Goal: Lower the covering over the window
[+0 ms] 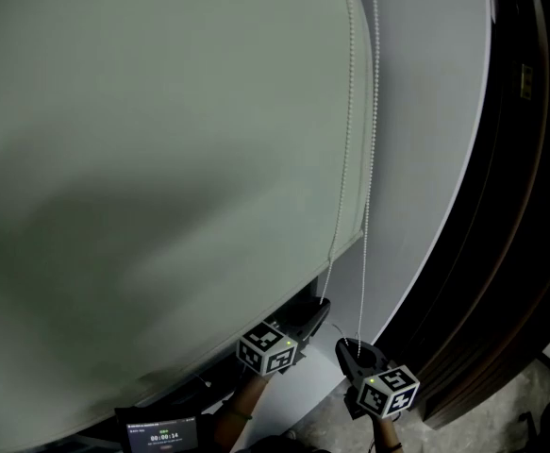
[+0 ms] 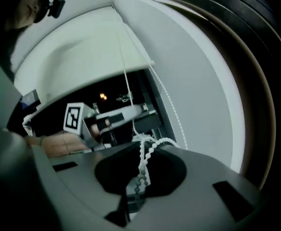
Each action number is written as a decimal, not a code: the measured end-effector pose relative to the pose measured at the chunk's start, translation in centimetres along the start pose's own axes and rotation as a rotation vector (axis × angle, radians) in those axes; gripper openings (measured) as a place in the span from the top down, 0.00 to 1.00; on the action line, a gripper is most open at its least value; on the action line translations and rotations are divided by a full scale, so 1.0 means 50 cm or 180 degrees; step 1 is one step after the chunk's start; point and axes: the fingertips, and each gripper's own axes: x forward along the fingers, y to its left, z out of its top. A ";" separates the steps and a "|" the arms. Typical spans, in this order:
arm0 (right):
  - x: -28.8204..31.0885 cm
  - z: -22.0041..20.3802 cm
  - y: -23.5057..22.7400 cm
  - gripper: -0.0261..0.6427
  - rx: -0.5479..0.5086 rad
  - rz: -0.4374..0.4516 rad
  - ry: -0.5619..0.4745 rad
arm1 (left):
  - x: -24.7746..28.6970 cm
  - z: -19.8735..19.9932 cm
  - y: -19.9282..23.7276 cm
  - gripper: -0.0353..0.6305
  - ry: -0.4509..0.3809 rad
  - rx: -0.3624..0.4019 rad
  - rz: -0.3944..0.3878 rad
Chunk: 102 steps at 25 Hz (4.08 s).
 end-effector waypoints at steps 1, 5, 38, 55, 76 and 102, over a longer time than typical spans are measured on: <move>-0.007 0.027 0.013 0.95 -0.0056 0.0049 -0.0065 | -0.009 -0.022 0.001 0.94 0.0066 -0.0028 0.0037; -0.026 0.154 0.075 0.92 -0.0401 0.0231 -0.0347 | -0.028 -0.080 -0.001 0.94 0.0272 -0.0104 0.0124; 0.104 0.281 0.049 0.93 -0.0513 0.0243 -0.0864 | -0.164 0.038 -0.256 0.89 -0.0319 0.0619 -0.0398; 0.061 0.186 0.088 0.93 -0.0567 0.0248 -0.0654 | -0.041 0.372 -0.061 0.78 -0.0802 0.0721 0.0174; -0.073 0.122 0.074 0.86 -0.1251 -0.0368 -0.0430 | -0.056 0.426 0.005 0.94 -0.1086 0.0553 0.0281; -0.402 0.460 0.130 0.84 -0.0751 -0.0140 -0.1901 | -0.048 -0.216 0.100 0.94 0.0992 -0.0293 0.0782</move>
